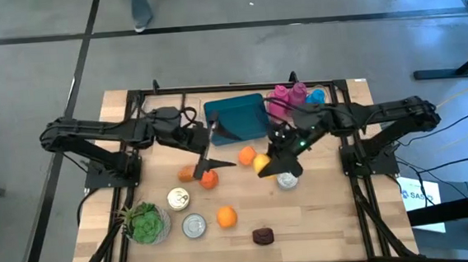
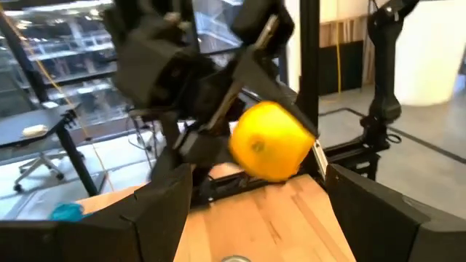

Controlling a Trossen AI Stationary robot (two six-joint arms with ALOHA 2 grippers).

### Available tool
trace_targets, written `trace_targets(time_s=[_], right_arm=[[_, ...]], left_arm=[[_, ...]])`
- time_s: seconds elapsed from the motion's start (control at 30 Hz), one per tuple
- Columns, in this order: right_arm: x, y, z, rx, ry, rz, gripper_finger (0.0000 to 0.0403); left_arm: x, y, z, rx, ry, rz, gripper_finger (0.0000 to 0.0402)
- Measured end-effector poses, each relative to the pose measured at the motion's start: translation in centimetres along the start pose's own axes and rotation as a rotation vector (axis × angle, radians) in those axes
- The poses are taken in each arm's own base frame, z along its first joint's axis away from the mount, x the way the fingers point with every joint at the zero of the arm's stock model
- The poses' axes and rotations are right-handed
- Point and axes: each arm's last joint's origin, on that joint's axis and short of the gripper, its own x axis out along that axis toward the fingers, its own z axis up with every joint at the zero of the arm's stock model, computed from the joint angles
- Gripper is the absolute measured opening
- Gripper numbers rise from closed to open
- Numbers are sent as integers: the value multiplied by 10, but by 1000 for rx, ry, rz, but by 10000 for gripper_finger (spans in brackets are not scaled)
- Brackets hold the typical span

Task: Pick & Place Food Item
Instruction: Put the lemon into the blue bin

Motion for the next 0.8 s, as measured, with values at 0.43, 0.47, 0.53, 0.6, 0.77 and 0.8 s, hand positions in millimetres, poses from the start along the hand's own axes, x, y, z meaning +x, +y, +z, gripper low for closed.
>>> trace_targets(time_s=[0.43,0.47,0.53,0.6,0.77,0.8], right_arm=[[6,-6,14,-37,-23,77,181],[7,-6,14,-38,-23,80,181],[8,-6,15,-47,-26,100,181],[8,-7,16,-45,-22,105,181],[17,-13,18,-38,-17,95,181],[19,-14,19,-39,-17,99,181]], left_arm=[[24,3,13,76,31,-131,306],[24,2,12,84,29,-154,307],[27,2,12,96,19,-163,307],[28,3,12,98,15,-159,307],[34,3,9,103,-4,-161,307],[36,3,9,103,-5,-162,307]])
